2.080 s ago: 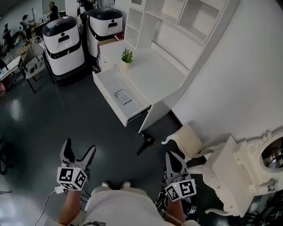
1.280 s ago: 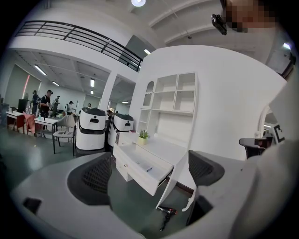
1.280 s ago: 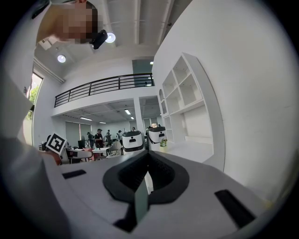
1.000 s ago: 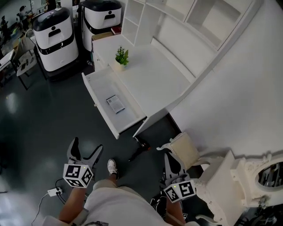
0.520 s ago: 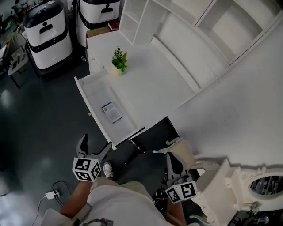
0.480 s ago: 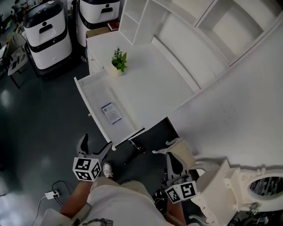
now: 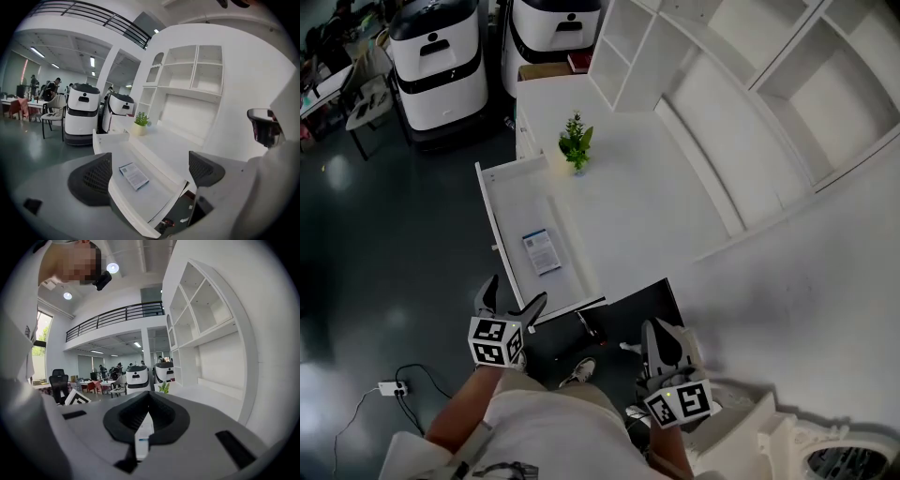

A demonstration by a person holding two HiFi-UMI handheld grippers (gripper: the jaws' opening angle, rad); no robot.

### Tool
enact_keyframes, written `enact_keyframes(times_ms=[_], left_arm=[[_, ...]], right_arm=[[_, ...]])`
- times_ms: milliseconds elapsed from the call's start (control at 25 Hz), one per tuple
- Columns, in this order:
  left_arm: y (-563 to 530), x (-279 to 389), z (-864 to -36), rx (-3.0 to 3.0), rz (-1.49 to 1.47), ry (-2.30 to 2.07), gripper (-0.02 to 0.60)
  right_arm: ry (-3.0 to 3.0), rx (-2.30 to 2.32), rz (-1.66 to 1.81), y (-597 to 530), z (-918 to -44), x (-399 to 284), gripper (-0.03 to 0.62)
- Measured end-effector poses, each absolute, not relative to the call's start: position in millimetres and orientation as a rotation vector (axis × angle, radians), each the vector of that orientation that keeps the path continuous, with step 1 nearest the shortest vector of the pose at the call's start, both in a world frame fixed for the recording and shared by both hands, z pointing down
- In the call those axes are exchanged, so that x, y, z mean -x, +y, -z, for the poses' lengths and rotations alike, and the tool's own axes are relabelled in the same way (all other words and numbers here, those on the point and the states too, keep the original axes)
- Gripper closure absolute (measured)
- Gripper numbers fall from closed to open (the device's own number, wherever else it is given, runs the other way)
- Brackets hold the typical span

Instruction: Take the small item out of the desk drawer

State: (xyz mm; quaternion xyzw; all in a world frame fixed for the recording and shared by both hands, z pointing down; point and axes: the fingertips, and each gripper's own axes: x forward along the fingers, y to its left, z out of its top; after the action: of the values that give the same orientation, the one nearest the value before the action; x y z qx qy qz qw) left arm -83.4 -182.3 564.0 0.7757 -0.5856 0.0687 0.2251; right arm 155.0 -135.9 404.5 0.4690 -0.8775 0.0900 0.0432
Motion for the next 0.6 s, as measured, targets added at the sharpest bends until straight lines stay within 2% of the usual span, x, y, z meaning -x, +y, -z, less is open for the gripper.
enact_keyframes(times_ms=[280, 600], left_arm=[[-227.3, 72.0, -599.9, -1.991, -0.262, -1.758, 0.084], [-284.1, 70.6, -645.1, -1.899, -0.336, -1.807, 0.084]], right_arm=[[-2.746, -1.223, -0.284, -176.2, -411.2, -170.2, 0.585], [-2.699, -1.201, -0.354, -194.3, -440.2, -185.8, 0.585]])
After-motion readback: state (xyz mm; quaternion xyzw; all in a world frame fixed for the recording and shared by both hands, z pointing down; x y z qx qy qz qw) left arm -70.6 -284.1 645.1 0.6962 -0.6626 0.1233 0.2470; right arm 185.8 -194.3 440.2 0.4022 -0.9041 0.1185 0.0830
